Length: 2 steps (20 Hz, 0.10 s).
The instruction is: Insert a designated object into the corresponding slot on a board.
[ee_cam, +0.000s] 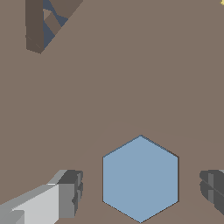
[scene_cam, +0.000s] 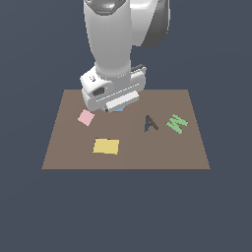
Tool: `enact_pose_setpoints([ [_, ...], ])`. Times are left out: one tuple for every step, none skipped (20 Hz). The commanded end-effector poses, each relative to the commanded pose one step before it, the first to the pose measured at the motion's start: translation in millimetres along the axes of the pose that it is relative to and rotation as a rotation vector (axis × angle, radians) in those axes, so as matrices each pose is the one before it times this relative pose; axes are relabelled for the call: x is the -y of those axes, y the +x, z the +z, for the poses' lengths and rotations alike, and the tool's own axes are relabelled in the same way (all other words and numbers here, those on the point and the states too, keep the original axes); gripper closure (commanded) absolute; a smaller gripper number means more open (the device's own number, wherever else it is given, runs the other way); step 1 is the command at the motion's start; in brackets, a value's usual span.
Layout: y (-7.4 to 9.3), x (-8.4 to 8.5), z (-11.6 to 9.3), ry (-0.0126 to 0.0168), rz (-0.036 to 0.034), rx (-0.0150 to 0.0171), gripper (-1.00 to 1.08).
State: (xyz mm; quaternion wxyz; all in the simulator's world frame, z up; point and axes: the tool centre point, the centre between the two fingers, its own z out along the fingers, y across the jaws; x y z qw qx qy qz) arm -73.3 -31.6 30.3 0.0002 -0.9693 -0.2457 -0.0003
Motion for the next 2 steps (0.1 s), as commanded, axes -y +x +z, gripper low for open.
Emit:
enact_pose_setpoints([
  [0.05,-0.03,0.0,-0.0001,-0.00004,-0.00013,-0.92],
  [0.0,0.0,0.0,0.0,0.0,0.0,-0.92],
])
